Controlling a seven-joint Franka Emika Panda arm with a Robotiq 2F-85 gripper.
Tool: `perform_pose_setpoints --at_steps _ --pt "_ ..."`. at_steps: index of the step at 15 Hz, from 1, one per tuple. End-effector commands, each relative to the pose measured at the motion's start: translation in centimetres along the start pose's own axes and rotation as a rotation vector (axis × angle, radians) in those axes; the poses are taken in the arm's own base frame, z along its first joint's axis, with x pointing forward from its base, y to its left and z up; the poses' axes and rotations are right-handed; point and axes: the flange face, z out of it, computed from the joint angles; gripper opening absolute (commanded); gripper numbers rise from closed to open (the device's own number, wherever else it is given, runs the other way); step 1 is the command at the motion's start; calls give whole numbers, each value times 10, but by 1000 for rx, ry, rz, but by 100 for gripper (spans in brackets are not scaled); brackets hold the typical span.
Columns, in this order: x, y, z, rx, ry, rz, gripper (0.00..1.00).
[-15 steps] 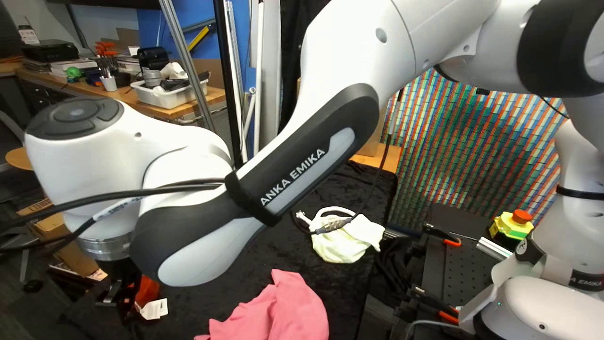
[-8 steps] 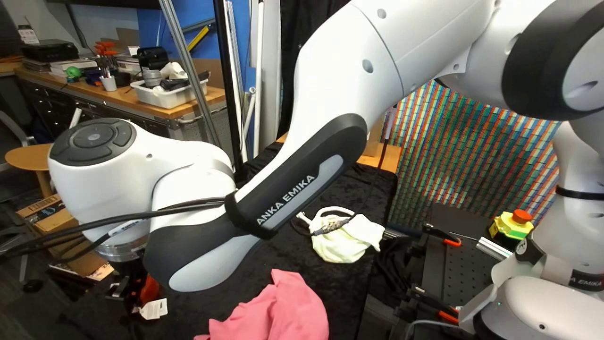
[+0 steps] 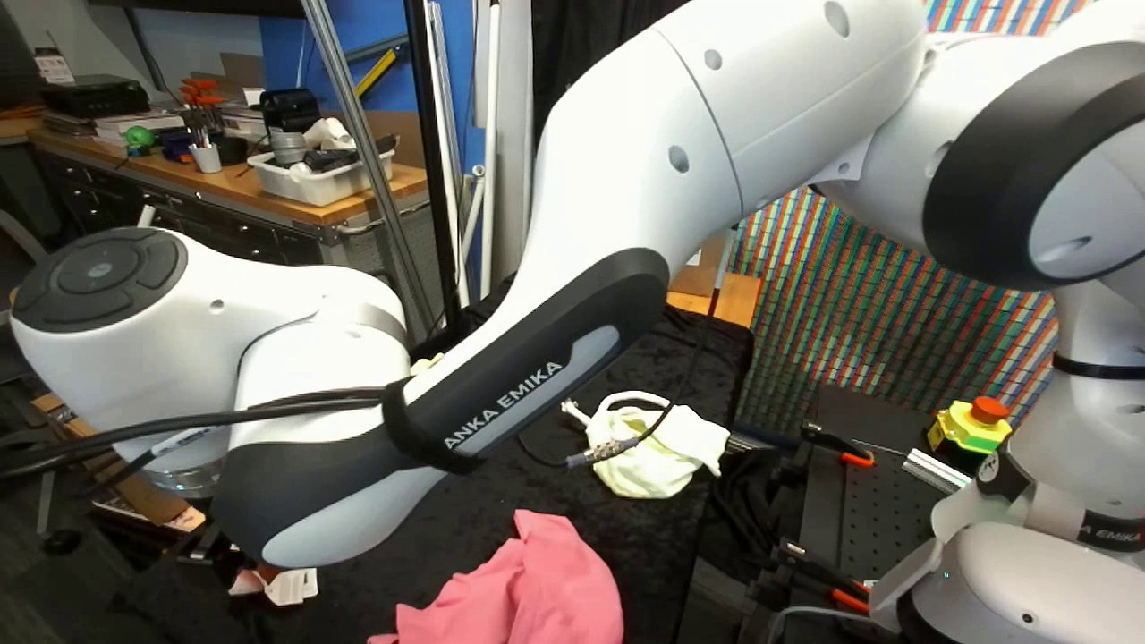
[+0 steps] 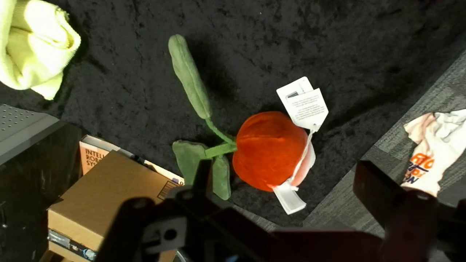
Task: Put all the items on the table in one place
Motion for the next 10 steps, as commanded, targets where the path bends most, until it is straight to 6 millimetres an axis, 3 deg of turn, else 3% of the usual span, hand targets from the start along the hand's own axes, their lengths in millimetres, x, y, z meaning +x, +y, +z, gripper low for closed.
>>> perform_pose_setpoints --at_steps 1,10 --pt "14 -1 10 -9 1 8 100" --pt "13 -8 55 23 -1 58 100"
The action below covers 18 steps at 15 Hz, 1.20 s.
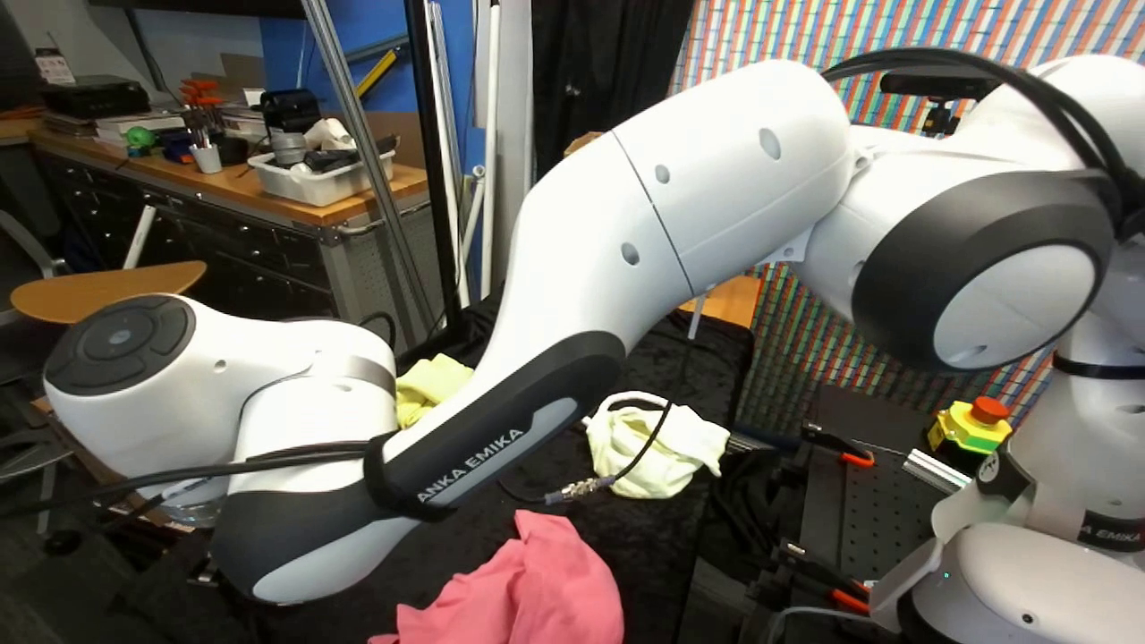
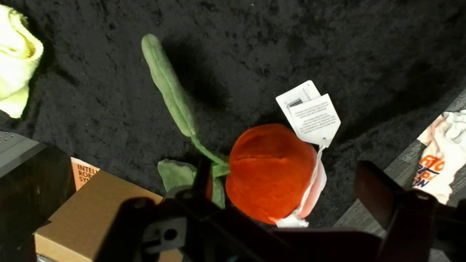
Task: Put all the items on the table in one place
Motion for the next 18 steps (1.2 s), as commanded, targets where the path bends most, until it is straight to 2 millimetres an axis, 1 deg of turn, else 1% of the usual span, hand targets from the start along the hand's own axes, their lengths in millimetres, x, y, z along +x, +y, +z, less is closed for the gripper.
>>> perform_pose_setpoints --at_steps 1,9,12,14,18 --pt "9 -4 8 20 25 22 100" --pt "15 -11 12 80 54 24 100" --pt "10 -13 13 61 -9 17 100" --pt "7 -16 12 33 -31 -26 100" --pt "5 -25 4 -5 -80 -102 100"
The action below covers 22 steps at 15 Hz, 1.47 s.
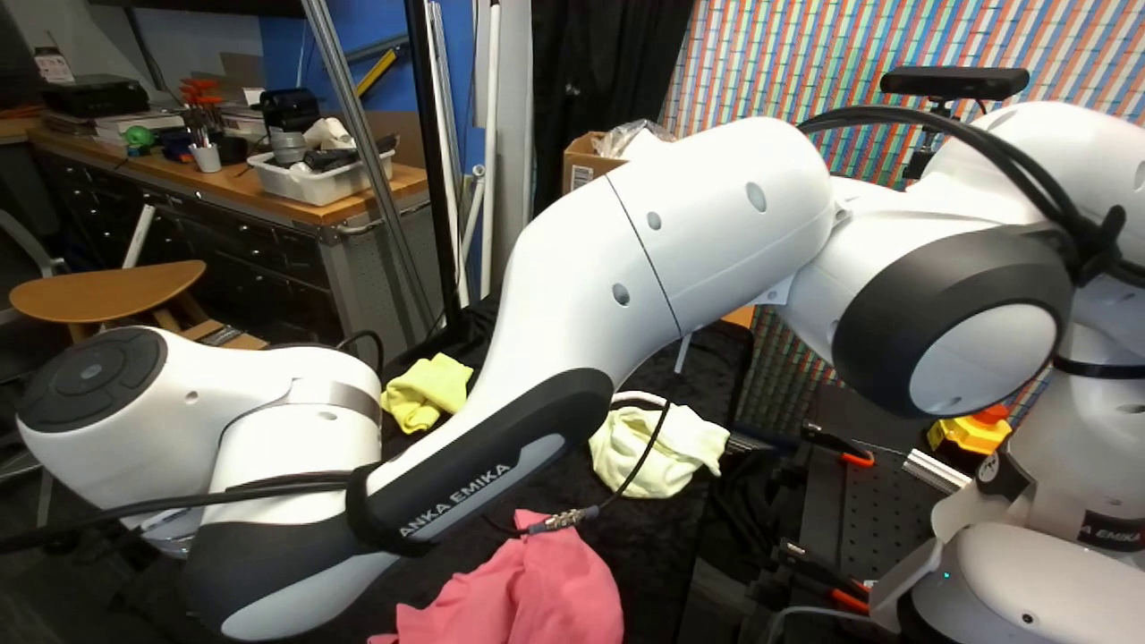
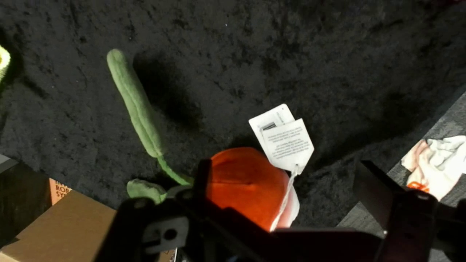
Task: Put all the items on the table in one place
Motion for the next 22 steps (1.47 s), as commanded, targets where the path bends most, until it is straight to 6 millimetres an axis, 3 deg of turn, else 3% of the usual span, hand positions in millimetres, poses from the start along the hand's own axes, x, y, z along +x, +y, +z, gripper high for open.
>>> perform_pose_setpoints --at_steps 1,8,22 --pt "6 -7 -14 -30 -28 -72 100" --pt "8 -14 -26 -63 -56 -113 100" --pt "10 -16 -18 -41 -29 -103 100"
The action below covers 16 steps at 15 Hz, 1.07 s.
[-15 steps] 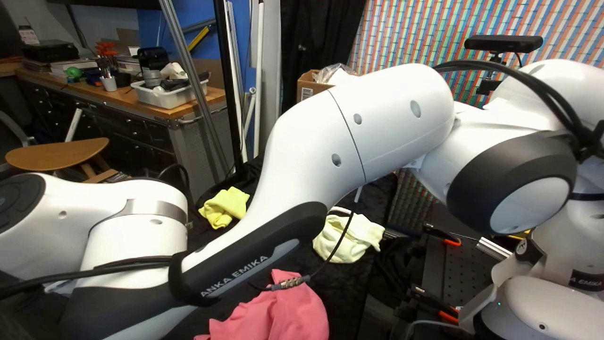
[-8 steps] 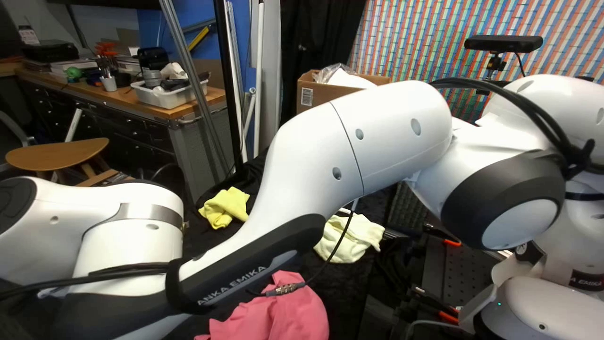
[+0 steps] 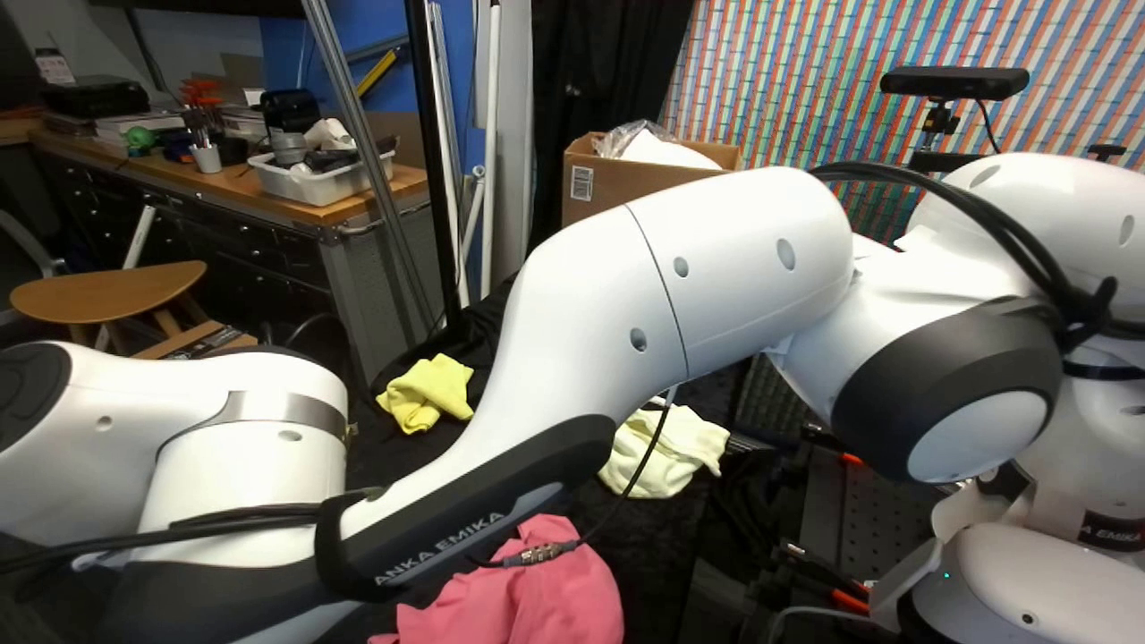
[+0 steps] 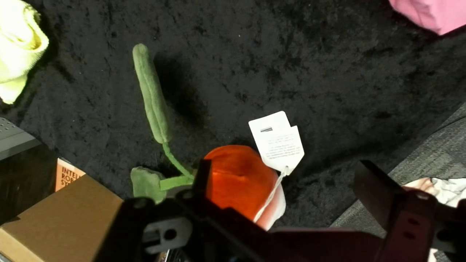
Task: Put all the items on the table in one place
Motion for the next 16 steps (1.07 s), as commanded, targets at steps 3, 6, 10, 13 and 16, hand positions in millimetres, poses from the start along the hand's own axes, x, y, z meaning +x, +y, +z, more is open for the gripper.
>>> perform_pose_setpoints --at_steps 3,6,10,13,16 --pt "9 0 5 41 82 30 100" --pt "11 3 13 60 115 53 100" --pt "12 16 31 50 145 102 100" --pt "12 29 46 40 167 163 100" --pt "11 40 57 44 178 205 100"
